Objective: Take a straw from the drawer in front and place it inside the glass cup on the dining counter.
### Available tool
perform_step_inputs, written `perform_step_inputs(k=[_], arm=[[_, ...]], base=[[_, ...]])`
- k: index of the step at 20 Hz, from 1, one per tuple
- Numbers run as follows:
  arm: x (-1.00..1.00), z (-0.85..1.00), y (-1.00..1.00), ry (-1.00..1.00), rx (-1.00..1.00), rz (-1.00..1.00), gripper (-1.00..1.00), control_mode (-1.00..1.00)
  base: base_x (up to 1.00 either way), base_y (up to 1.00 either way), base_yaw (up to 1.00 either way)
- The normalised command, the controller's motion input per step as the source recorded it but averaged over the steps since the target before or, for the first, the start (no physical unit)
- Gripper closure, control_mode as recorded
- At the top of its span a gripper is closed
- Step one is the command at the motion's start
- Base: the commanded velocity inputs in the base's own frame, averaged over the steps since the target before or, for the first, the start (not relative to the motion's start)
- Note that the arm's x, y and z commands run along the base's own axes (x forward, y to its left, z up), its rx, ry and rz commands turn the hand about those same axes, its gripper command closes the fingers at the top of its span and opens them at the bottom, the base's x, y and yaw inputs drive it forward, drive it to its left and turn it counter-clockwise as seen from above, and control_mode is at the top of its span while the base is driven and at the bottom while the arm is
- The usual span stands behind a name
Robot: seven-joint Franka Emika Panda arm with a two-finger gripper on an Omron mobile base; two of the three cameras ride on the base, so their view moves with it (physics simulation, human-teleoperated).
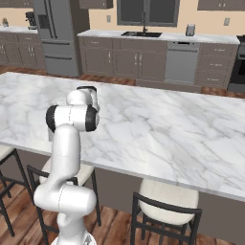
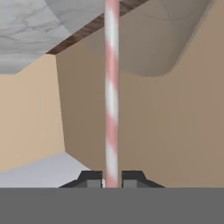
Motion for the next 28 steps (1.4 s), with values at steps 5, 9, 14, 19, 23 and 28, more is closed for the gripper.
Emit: perform_step_inputs(k=[5,9,14,19,23,28], arm=[[-0.55,0.0,-0.08,0.0,0.0,-0.06,1.0,-1.0],[-0.58,0.0,-0.02,0.0,0.0,-0.07,1.0,-1.0],[-0.08,0.0,0.0,0.0,-0.01,-0.05,1.0,-1.0],[0.01,0.0,-0.01,0.0,-0.02,-0.04,-1.0,-1.0],[0.01,0.0,-0.15,0.0,-0.02,-0.05,-1.0,-1.0],[0.0,0.0,-0.28,0.0,-0.03,-0.05,-1.0,-1.0]], base=[[0.0,0.0,0.0],[0.0,0.0,0.0],[0.0,0.0,0.0],[0.0,0.0,0.0],[0.0,0.0,0.0],[0.0,0.0,0.0]])
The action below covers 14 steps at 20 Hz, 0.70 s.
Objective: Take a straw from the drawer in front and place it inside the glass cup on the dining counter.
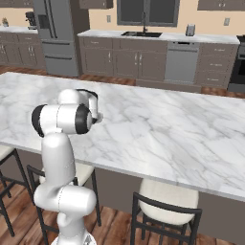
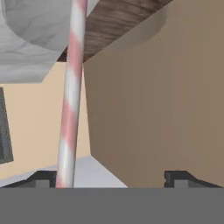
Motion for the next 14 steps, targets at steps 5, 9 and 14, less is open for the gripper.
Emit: perform_step_inputs(k=[5,9,14], arm=[[-0.07,0.24,-0.2,-0.22,-0.18,-0.04,-1.0,-1.0],[-0.05,0.4,-0.01,-0.44,-0.35,-0.02,-1.0,-1.0],[0.0,0.22,0.0,-0.43,-0.42,0.0,-1.0,-1.0]], base=[[0.0,0.0,0.0],[0.0,0.0,0.0],[0.0,0.0,0.0]])
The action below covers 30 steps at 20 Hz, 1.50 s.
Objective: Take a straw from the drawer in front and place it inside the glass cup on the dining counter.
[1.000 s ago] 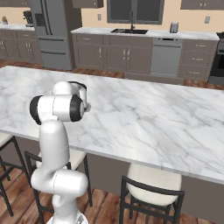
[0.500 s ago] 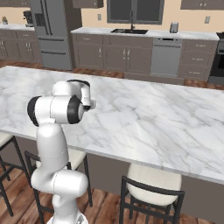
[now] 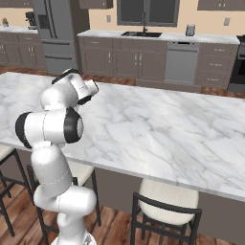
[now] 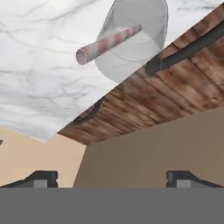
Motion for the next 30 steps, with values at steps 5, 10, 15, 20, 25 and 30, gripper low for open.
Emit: perform_step_inputs(k=[5,10,15,20,25,30], arm=[[-0.11,0.07,0.0,-0.41,-0.49,0.0,-1.0,-1.0],[-0.68,0.18,0.0,-0.45,-0.5,0.02,-1.0,-1.0],[-0.75,0.58,0.0,-0.22,-0.36,0.12,-1.0,-1.0],[-0.78,0.59,0.0,0.0,-0.29,0.22,-1.0,-1.0],[-0.8,0.29,-0.01,0.04,-0.25,0.22,-1.0,-1.0],[-0.73,0.09,-0.18,0.08,-0.17,0.21,-1.0,-1.0]], base=[[0.0,0.0,0.0],[0.0,0.0,0.0],[0.0,0.0,0.0],[0.0,0.0,0.0],[0.0,0.0,0.0],[0.0,0.0,0.0]])
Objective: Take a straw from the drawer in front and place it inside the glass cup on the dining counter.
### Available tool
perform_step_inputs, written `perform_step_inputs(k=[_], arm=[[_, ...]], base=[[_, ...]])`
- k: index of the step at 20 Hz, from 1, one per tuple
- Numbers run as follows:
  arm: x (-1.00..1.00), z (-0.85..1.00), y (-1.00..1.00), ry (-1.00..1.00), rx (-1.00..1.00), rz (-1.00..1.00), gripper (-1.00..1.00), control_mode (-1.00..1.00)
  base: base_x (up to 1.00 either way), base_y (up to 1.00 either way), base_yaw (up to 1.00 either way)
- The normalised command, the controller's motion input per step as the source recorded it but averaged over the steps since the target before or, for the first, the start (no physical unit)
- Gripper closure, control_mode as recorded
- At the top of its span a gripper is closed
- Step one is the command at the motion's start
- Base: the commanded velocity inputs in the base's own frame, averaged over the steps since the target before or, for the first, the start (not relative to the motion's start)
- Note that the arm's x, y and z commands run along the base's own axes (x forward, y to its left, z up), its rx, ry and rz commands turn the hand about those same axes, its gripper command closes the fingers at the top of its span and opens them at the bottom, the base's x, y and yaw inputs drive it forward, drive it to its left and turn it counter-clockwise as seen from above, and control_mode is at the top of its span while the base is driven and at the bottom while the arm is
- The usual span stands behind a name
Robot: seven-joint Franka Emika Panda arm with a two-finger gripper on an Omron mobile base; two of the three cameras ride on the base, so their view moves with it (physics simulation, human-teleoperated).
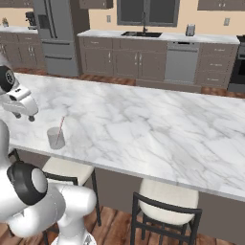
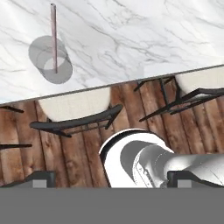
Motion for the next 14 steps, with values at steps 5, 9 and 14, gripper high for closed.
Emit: perform_step_inputs(k=[5,9,14], arm=[[-0.55,0.0,-0.46,0.1,0.02,0.14,-1.0,-1.0],[-0.36,0.0,-0.52,0.08,0.14,0.07,-1.0,-1.0],[-0.19,0.0,-0.37,0.05,0.12,0.01,-1.0,-1.0]], base=[[0.0,0.0,0.0],[0.0,0.0,0.0],[0.0,0.0,0.0]])
